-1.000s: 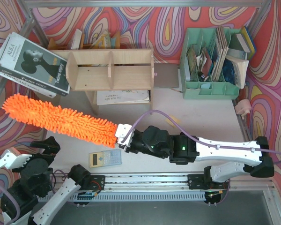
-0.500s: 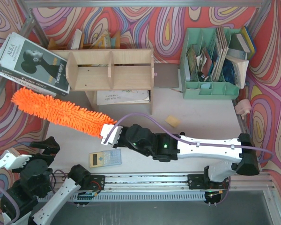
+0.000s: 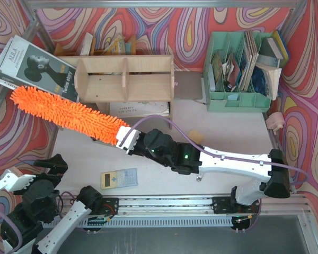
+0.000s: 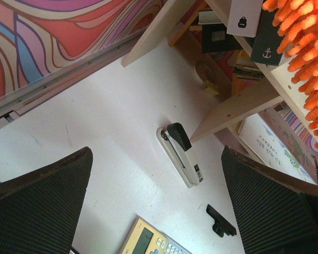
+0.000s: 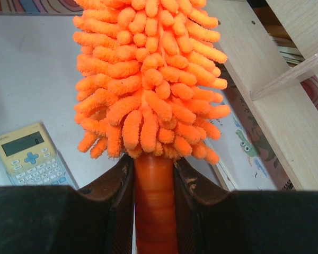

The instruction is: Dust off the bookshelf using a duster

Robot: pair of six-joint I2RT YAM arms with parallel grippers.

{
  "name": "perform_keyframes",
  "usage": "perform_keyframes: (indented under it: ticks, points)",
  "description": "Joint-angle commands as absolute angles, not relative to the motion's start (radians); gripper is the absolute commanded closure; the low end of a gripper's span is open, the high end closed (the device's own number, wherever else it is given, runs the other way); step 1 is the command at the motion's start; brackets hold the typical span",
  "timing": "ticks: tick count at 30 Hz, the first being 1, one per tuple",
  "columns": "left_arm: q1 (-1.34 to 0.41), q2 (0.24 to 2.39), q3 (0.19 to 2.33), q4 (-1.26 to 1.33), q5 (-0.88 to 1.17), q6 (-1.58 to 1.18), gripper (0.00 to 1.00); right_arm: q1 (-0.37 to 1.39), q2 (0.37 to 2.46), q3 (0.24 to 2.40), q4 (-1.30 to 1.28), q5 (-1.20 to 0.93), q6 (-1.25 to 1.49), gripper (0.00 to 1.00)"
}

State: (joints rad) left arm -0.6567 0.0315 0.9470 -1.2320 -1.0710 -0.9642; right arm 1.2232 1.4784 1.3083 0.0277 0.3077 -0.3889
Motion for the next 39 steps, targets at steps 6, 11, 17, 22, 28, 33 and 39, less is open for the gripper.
perform_keyframes:
  ticks: [6,11,17,22,28,33,39]
  points:
    - [-0.66,0.016,0.939,-1.224,-1.083,-0.951,0.02,1.157,1.509,1.366,0.063,0.434,-0.275,1.0]
    - [-0.66,0.017,0.937,-1.224,-1.083,-0.951,0.02,1.156,1.447,1.274,0.054,0.445,-0.236,1.0]
    - [-0.66,0.026,0.936,-1.223,-1.083,-0.946,0.02,1.156,1.374,1.191,0.021,0.426,-0.192,1.0]
    - [-0.66,0.027,0.937,-1.224,-1.085,-0.948,0.02,1.156,1.351,1.142,-0.008,0.433,-0.159,1.0]
    - [-0.661,0.031,0.936,-1.224,-1.086,-0.948,0.02,1.156,1.301,1.081,-0.036,0.449,-0.123,1.0]
    - [-0.659,0.039,0.938,-1.225,-1.087,-0.946,0.02,1.155,1.256,1.046,-0.066,0.443,-0.095,1.0]
    - [-0.659,0.035,0.938,-1.224,-1.086,-0.95,0.02,1.156,1.204,1.013,-0.091,0.434,-0.067,1.0]
